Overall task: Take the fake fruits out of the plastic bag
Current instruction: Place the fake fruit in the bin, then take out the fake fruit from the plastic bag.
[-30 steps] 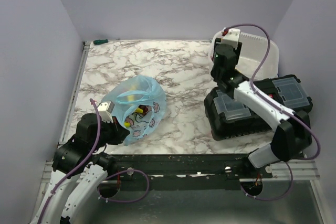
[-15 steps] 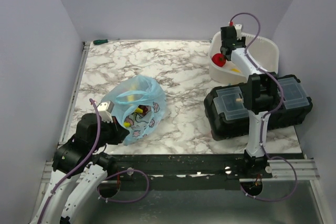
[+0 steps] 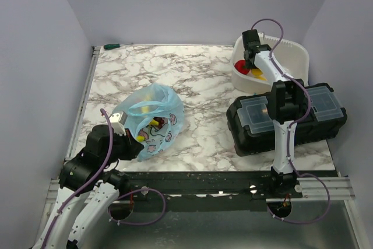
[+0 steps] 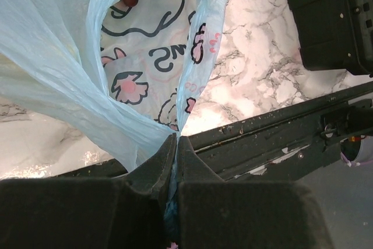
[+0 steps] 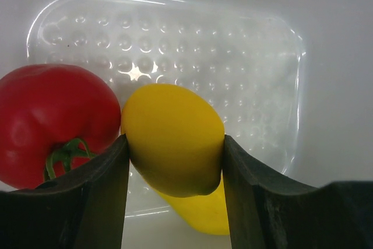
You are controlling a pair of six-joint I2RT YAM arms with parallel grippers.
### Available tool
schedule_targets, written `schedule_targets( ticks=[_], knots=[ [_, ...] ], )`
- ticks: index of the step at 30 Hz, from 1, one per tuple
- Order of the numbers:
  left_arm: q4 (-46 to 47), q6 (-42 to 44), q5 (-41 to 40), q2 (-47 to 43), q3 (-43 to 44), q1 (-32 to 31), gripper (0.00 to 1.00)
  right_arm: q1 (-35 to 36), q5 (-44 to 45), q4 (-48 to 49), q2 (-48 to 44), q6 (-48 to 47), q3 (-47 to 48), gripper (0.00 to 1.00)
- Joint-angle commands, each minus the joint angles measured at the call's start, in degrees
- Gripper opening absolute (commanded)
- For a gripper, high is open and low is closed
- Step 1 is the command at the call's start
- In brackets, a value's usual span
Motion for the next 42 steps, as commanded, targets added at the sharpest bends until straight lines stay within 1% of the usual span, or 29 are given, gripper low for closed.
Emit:
schedule_targets(
  ticks=[1,6,9,12,18,25,28,32,36,39,42],
  knots=[
    [-0.41,-0.6,-2.17,-0.91,-0.15,-0.1,0.0,-0.38,-3.35,-1.98,0.35,0.84,-1.79,0.48],
    [-0.59,-0.69,-2.49,-0.91,-0.15,-0.1,0.0,-0.38,-4.29,-2.06,0.55,1.02,-1.35,0.59],
    [-0.55,-0.74,-2.49,-1.02,-0.19,-0.09,0.0,-0.38,-4.95,-2.92,1.08,1.23,0.11,0.63],
    [-0.69,-0.7,-2.58,-0.98,-0.11,-0.1,0.0,-0.39,-5.32,-3.25,1.13,1.32,1.07,0.7],
    [-0.5,-0.69,-2.67,-0.86,-0.06,-0.1,0.0,-0.38,-6.27,-4.89,1.14,1.6,3.87,0.8],
    [-0.71,-0.24,-2.05,-0.37,0.29,-0.1,0.0,-0.34,-7.05,-5.44,-4.02,2.52,4.06,0.82],
    [-1.0,-0.03,-2.54,-0.56,1.01,-0.1,0.0,-0.31,-7.32,-3.72,-9.02,2.79,0.98,0.82],
    [-1.67,0.36,-4.64,-0.72,3.67,-0.12,0.0,0.57,-11.09,-1.2,-16.88,4.25,-3.95,0.82],
    [-0.39,0.93,-6.81,-0.99,4.16,-0.1,0.0,2.83,-18.45,3.86,-26.62,6.99,-12.02,0.82],
    [1.12,1.16,-6.08,-1.25,2.91,-0.17,0.0,4.09,-26.48,7.95,-34.7,10.05,-20.03,0.82],
    [2.07,1.45,-6.32,-1.7,1.34,-0.18,0.0,4.84,-37.17,14.05,-42.53,13.69,-28.87,0.82]
  ],
)
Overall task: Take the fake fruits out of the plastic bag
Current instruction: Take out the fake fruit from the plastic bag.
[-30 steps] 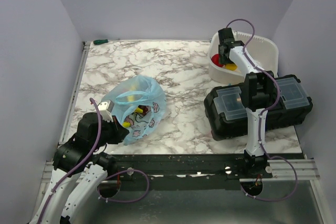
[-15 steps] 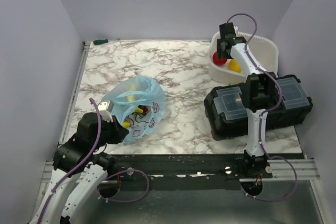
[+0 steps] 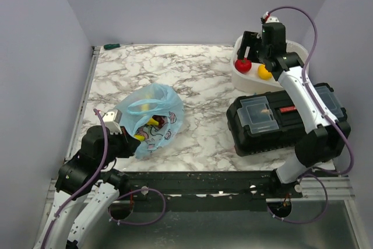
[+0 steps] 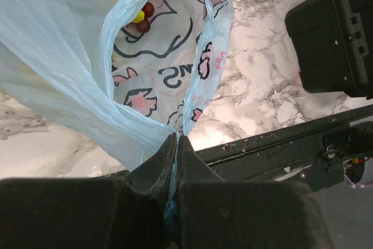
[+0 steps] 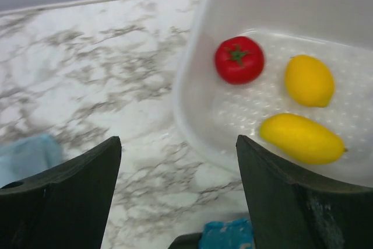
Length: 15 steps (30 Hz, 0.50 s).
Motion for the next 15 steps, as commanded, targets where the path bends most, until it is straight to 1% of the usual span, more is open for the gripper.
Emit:
schedule_targets(
  ticks=[1,2,4,8,12,15],
  knots=[
    [1.7,1.52,-2.24,-1.16,-1.58,-0.18,0.0,1.7,-18.22,9.38,-8.84,6.14,-11.03,0.82],
    [1.86,1.49,-2.39,-1.31,-1.78,-0.17,0.0,2.48,-20.97,11.54,-11.42,6.45,-13.59,0.82],
    [2.71,1.46,-1.85,-1.49,-2.5,-0.19,0.0,5.4,-22.71,13.76,-15.02,6.63,-17.02,0.82],
    [3.75,1.14,-1.52,-1.67,-3.23,-0.19,0.0,14.27,-24.65,15.77,-18.57,6.8,-21.29,0.82],
    [4.4,0.9,-1.67,-1.75,-3.76,-0.27,0.0,25.96,-23.19,19.34,-19.82,8.01,-26.31,0.81],
    [4.69,0.7,-2.0,-2.12,-4.03,-0.27,0.0,35.01,-21.17,25.86,-20.21,8.5,-31.66,0.8]
  ],
)
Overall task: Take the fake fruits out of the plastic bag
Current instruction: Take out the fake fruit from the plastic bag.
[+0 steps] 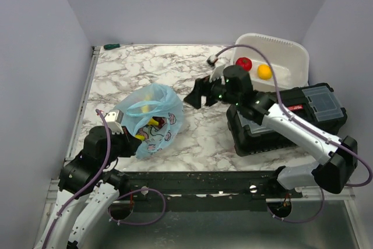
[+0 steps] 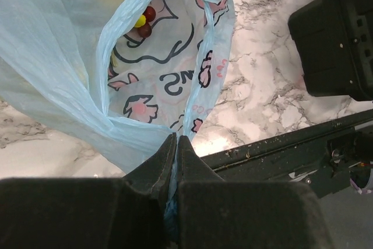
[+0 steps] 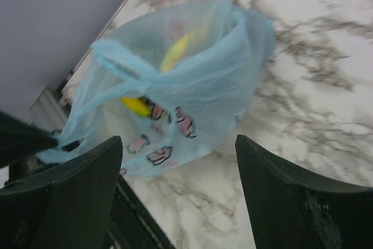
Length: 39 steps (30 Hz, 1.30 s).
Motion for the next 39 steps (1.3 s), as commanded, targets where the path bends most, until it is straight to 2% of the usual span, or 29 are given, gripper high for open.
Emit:
schedule_targets(
  ticks=[1,4,6,15,24,29,39],
  knots=[
    [1.95,0.06,-1.41,-1.01,-0.87,-0.25,0.0,12.18,0.81,10.83,-0.81,1.32,-7.32,0.8],
    [2.08,0.06,-1.25,-0.67,-1.05,-0.3,0.0,18.98,4.56,15.15,2.14,0.51,-8.88,0.76],
    [2.09,0.15,-1.09,-0.33,-1.05,-0.34,0.0,21.75,6.35,18.57,4.94,-0.29,-8.9,0.66],
    [2.61,0.04,-1.18,0.28,-1.4,-0.69,0.0,25.44,7.37,25.58,20.81,-7.76,-4.3,0.42],
    [2.79,-0.11,-1.44,0.6,-1.49,-0.87,0.0,25.84,13.48,32.57,29.3,-17.8,-4.18,0.42],
    [2.79,-0.02,-1.27,1.47,-1.49,-0.96,0.0,25.78,18.28,34.97,32.73,-22.54,-2.96,0.47],
    [2.88,-0.03,-1.36,1.48,-1.49,-1.03,0.0,25.86,22.69,37.76,39.43,-25.14,0.69,0.54]
  ],
)
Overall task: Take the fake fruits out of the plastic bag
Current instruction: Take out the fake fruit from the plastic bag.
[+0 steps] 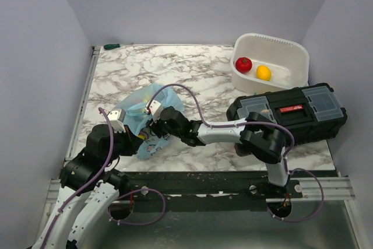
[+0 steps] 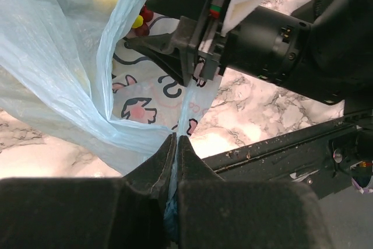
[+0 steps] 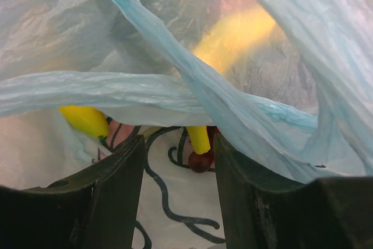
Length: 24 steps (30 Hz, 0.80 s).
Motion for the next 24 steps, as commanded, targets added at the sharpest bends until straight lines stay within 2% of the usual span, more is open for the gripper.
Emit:
schedule_targets(
  ticks=[1,11,14,18,20,24],
  knots=[
    [0.87,-0.02,-1.28,0.31,-0.38,-0.19,0.0,0.32,5.27,3.98,3.64,-2.57,2.5,0.54],
    [0.87,0.0,-1.23,0.77,-0.38,-0.23,0.0,0.27,6.29,8.73,10.04,-5.73,5.85,0.66],
    [0.87,0.0,-1.18,0.77,-0.38,-0.3,0.0,0.28,5.88,8.83,12.8,-6.56,7.78,0.65],
    [0.87,0.0,-1.32,0.63,-0.37,-0.3,0.0,0.3,6.14,8.68,14.79,-6.68,9.54,0.53],
    [0.86,-0.09,-1.29,0.63,-0.38,-0.3,0.0,0.31,5.74,8.79,14.19,-6.5,9.14,0.43],
    [0.87,-0.09,-1.4,0.8,-0.38,-0.3,0.0,0.34,4.94,8.28,11.05,-5.74,7.32,0.33]
  ],
)
